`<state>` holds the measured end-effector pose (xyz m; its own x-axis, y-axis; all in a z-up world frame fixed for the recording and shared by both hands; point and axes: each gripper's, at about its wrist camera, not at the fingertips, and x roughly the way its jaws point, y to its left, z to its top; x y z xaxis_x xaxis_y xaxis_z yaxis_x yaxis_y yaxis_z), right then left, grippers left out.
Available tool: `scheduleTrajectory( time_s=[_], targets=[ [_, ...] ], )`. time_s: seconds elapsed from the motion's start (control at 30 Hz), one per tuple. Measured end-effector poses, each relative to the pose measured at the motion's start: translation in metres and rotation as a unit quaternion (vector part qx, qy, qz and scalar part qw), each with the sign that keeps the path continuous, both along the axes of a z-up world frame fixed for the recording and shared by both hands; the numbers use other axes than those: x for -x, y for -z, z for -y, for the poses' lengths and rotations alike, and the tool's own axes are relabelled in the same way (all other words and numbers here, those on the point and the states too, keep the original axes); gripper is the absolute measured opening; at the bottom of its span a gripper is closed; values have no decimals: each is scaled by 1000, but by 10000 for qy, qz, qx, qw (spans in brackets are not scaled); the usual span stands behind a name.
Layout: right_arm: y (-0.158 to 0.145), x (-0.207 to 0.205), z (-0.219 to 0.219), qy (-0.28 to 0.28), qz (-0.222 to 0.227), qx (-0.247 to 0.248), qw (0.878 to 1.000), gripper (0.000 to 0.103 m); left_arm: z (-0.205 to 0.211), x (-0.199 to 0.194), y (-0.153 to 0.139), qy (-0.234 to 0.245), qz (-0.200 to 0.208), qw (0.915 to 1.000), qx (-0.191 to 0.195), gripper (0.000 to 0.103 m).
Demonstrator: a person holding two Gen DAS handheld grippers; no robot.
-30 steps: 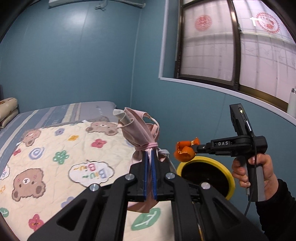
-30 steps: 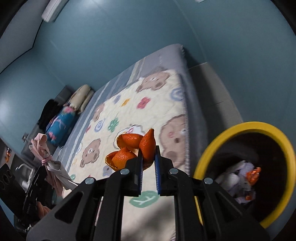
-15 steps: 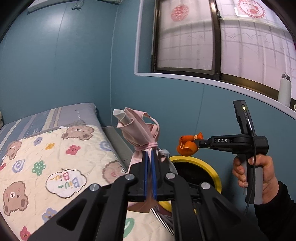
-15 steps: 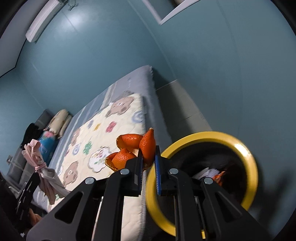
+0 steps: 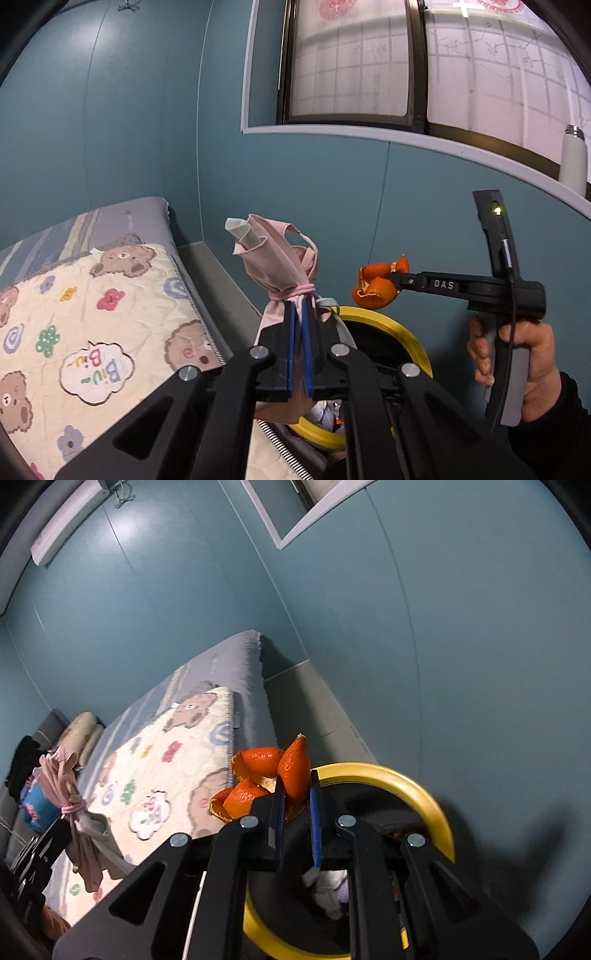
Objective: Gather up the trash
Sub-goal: 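Carry the pink cloth and mandarin peel to the yellow bin and release both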
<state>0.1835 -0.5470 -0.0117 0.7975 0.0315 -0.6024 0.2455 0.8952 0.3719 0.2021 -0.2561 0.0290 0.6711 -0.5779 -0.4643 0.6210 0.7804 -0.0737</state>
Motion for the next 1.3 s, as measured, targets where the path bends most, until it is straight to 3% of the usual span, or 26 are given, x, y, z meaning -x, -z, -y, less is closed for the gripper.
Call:
scheduleTrajectory(
  time_s=[0.13,0.33,0.53,0.73,0.8,0.87,0.93,1.07,1.3],
  targets=[
    [7,-8,0,122,-99,165,9997,11,15,-22,17,61,-383,9992,100,4],
    [21,-19,0,316,-271,559,9976,11,34,-45,39,5,-642,9979,38,4],
    [43,-28,4,274,-534,519,9968,12,45,-60,61,-42,-1011,9949,-9,4],
    [58,-30,9,369,-752,446,9955,15,49,-67,69,-58,-1132,9935,-61,4],
    [59,-30,11,405,-770,431,9953,20,48,-68,69,-75,-1161,9932,-52,12],
    [59,-28,11,393,-759,387,9956,33,46,-68,69,-108,-1155,9932,-54,15],
    [58,-28,10,407,-750,385,9956,34,43,-67,68,-133,-1164,9931,-22,18],
    [55,-24,8,426,-730,335,9959,43,31,-64,65,-242,-1214,9922,118,37],
    [52,-14,-7,352,-750,282,9962,43,-9,-53,54,-515,-1106,9922,270,37]
  ],
)
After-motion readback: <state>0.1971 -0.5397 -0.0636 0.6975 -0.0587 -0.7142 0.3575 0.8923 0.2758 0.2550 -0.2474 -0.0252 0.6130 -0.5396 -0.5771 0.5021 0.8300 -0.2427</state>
